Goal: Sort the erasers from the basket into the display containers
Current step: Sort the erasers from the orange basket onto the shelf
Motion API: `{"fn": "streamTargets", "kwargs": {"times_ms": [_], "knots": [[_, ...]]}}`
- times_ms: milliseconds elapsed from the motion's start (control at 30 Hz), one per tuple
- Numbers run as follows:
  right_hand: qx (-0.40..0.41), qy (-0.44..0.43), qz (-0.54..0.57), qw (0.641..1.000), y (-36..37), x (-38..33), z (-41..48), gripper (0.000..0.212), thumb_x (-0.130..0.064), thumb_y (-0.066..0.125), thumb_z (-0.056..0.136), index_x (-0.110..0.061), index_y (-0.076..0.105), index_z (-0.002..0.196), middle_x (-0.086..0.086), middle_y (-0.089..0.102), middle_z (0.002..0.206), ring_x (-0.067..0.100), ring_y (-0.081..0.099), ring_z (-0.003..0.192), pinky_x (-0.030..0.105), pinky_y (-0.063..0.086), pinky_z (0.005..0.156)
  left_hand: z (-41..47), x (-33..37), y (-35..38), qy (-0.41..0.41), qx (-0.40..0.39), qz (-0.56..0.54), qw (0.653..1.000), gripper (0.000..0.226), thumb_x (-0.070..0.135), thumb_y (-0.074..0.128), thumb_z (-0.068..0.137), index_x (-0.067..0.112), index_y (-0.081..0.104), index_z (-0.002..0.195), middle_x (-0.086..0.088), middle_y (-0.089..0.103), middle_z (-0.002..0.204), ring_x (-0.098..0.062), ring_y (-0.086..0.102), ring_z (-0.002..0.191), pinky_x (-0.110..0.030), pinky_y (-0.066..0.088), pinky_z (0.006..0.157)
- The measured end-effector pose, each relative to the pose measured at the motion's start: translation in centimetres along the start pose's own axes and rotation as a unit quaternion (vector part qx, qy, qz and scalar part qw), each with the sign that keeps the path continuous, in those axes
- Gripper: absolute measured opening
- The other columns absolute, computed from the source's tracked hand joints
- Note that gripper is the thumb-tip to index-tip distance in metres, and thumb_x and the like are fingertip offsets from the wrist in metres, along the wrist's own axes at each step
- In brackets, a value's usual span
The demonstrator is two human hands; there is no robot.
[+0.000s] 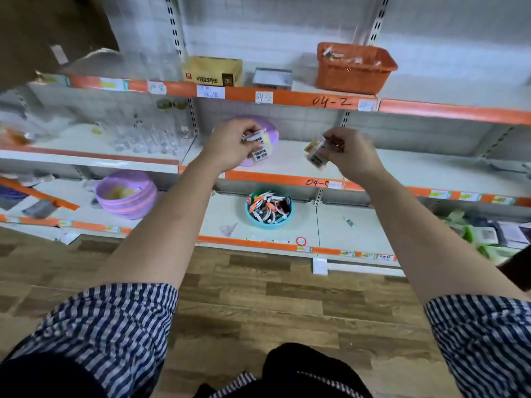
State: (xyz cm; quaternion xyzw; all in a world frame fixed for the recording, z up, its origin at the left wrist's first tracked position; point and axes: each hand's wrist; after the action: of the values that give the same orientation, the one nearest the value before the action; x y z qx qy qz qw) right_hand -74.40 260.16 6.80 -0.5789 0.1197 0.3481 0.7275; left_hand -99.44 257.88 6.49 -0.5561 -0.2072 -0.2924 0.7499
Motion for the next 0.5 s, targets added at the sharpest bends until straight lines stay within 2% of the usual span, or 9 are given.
{"fn": "streamTargets", "kwargs": {"times_ms": [100,200,267,300,433,500], "knots": [[0.013,-0.001,0.005,1.000,1.2,0.6,5.4,0.031,-0.011,0.065,0.089,-0.006,0.064,0.120,0.011,0.068,0.110,0.015,0.055,0.090,0.019,0.036,0.074,5.2,-1.3,-0.1,0.009,-0.007,-0.022,1.000,0.021,0.006,0.068,0.087,0.006,0.066,0.107,-0.005,0.065,0.096,-0.017,0.060,0.083,-0.026,0.047,0.072],[0.024,-0.013,0.018,0.999,2.3,1.6,10.7,0.032,-0.014,0.068,0.088,-0.005,0.065,0.118,0.010,0.068,0.106,0.016,0.056,0.091,0.020,0.035,0.073,10.4,-2.8,0.1,0.029,0.006,-0.029,0.999,0.020,0.004,0.068,0.086,0.006,0.066,0.106,-0.002,0.063,0.093,-0.018,0.060,0.079,-0.023,0.050,0.071],[0.034,-0.021,0.013,0.999,2.7,2.4,14.2,0.032,-0.012,0.069,0.087,-0.005,0.065,0.118,0.011,0.068,0.106,0.014,0.053,0.090,0.019,0.035,0.072,14.0,-3.7,0.3,0.034,0.020,-0.017,0.999,0.023,0.006,0.070,0.086,0.005,0.067,0.109,-0.001,0.062,0.094,-0.016,0.059,0.079,-0.010,0.041,0.063],[0.038,-0.019,0.007,0.999,2.8,2.7,15.8,0.032,-0.011,0.068,0.087,-0.005,0.066,0.119,0.012,0.068,0.108,0.015,0.054,0.090,0.018,0.035,0.072,15.9,-4.3,0.3,0.037,0.024,-0.006,0.999,0.025,0.007,0.071,0.085,0.005,0.067,0.110,-0.001,0.062,0.095,-0.015,0.057,0.082,-0.009,0.036,0.061],[0.036,-0.024,-0.024,0.999,3.2,4.2,22.4,0.029,-0.011,0.069,0.087,-0.005,0.067,0.115,0.013,0.070,0.102,0.025,0.059,0.090,0.016,0.027,0.063,22.9,-5.6,0.5,0.051,0.023,0.015,0.998,0.025,0.010,0.071,0.085,0.005,0.068,0.109,-0.008,0.068,0.101,-0.017,0.058,0.088,-0.016,0.033,0.066],[0.033,-0.024,-0.031,0.999,3.4,4.7,25.4,0.027,-0.015,0.069,0.087,-0.005,0.068,0.113,0.013,0.069,0.097,0.026,0.059,0.087,0.020,0.027,0.061,25.7,-6.0,0.6,0.049,0.035,0.005,0.998,0.024,0.009,0.070,0.086,0.005,0.068,0.110,-0.007,0.067,0.097,-0.021,0.060,0.083,-0.011,0.034,0.064]]}}
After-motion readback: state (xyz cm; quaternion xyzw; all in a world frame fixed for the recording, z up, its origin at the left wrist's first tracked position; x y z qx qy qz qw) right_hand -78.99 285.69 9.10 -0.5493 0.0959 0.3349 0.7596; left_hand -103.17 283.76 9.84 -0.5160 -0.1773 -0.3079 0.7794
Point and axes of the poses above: each hand's wrist, its own z-axis towards the middle knuckle, its own y-axis out of the palm, x = y × z
